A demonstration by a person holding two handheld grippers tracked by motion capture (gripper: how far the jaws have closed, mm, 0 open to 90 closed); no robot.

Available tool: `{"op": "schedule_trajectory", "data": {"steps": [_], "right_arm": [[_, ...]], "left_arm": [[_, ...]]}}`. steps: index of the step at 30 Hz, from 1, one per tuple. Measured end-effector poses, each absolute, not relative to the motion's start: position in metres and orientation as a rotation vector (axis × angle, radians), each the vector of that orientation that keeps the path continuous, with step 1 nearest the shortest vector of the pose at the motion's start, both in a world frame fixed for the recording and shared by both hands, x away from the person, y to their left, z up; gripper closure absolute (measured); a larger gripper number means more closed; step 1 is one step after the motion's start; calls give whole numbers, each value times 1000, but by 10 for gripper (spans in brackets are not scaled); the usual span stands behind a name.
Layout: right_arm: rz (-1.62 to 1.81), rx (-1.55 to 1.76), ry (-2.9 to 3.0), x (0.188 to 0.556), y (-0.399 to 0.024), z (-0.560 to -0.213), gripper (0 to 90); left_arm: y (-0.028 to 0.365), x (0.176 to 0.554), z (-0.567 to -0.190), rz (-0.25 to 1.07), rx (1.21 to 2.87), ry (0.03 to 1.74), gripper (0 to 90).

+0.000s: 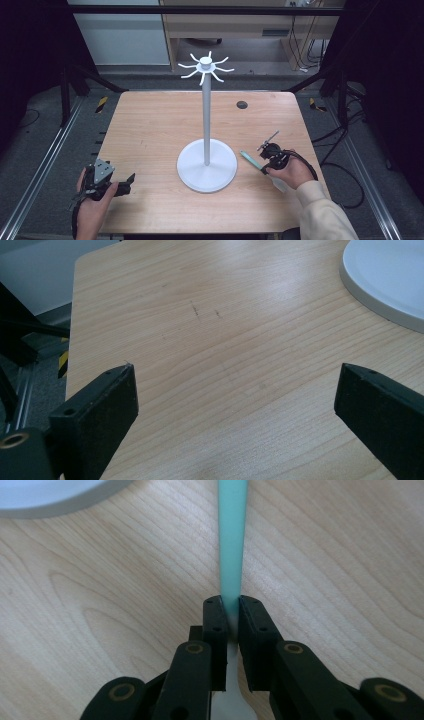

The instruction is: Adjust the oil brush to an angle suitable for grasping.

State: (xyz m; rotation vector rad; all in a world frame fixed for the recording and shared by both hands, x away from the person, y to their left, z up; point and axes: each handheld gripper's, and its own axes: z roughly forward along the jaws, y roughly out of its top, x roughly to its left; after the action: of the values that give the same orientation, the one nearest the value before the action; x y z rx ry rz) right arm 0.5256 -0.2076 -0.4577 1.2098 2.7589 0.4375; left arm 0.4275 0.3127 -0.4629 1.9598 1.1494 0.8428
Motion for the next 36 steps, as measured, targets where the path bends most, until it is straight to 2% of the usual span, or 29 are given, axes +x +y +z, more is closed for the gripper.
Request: {"op": "schedule_trajectory", "data": {"steps": [20, 36], "right_arm": [[880, 1071, 2444, 501, -212, -370, 824], [1112, 1073, 2241, 499, -209, -349, 825]], "left_arm": [[311, 427, -463, 843, 1963, 1145, 34], [314, 426, -461, 857, 1925, 1150, 36]]}}
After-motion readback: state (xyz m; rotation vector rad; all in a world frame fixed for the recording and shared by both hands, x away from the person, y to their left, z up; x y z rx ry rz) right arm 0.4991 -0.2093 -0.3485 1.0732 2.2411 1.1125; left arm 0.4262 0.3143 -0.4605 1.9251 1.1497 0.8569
